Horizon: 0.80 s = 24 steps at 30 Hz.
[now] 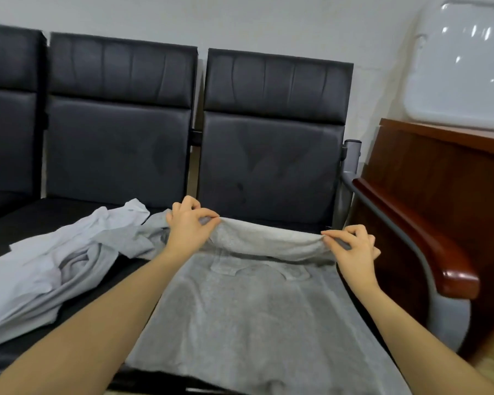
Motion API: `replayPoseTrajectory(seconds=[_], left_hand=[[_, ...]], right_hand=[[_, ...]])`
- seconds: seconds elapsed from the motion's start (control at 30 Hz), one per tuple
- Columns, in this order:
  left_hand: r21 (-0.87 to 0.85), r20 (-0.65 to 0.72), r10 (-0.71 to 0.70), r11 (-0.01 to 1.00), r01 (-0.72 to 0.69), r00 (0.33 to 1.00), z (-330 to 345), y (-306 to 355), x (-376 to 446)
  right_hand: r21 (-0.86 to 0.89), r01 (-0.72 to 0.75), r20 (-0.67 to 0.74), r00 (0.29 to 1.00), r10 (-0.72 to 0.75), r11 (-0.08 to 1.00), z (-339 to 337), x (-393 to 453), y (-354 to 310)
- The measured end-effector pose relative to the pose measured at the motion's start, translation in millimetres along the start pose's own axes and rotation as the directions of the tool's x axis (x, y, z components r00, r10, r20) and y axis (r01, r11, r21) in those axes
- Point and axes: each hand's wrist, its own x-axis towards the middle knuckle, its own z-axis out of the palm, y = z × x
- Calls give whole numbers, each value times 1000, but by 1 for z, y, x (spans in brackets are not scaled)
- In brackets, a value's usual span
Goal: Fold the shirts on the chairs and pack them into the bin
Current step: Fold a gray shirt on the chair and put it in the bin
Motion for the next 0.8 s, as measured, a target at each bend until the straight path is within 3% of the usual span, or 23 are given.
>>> replayPoseTrajectory(seconds=[0.27,0.6,0.7,0.8], left_hand=[[-34,52,-31,999,33,998,-39,-4,-77],[12,-108,60,998,-60,992,-58,-10,-152],[154,-95,84,986,-69,992,-51,-16,-164],[329,85,65,940,-89,994,-42,-15,-165]], right_hand=[[49,12,108,994,-17,999,-46,-77,-15],[123,32,126,991,-48,992,-72,-141,-16],[-68,37,182,983,-25,997,-72,-146,-16],[-399,73,316,947,62,914,-63,-141,-16]])
